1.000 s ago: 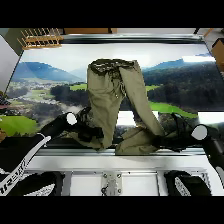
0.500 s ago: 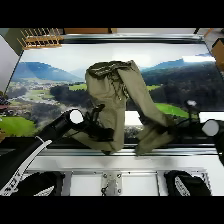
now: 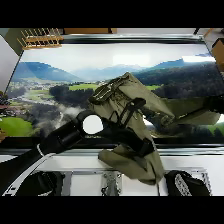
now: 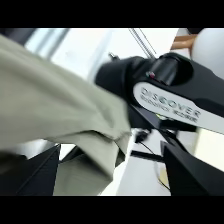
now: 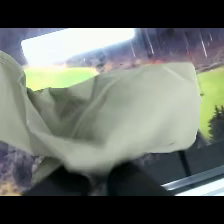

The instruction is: Fold the clothes and pants, and hang the long-sleeved shirts on hangers.

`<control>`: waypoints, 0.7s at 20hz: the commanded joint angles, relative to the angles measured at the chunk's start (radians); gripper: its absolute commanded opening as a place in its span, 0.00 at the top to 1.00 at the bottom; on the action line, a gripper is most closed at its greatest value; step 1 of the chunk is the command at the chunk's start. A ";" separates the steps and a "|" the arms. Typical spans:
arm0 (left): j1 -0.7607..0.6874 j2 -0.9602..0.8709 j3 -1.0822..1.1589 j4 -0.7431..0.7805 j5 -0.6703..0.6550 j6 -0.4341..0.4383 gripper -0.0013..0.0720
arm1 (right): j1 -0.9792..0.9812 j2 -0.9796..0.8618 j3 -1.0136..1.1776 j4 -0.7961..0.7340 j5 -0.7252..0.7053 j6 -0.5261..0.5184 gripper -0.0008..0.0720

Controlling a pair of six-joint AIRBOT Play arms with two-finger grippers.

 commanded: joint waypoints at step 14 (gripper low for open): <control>0.401 -0.442 0.176 1.128 0.080 0.219 0.05 | -0.015 -0.023 0.012 0.202 0.068 0.000 0.08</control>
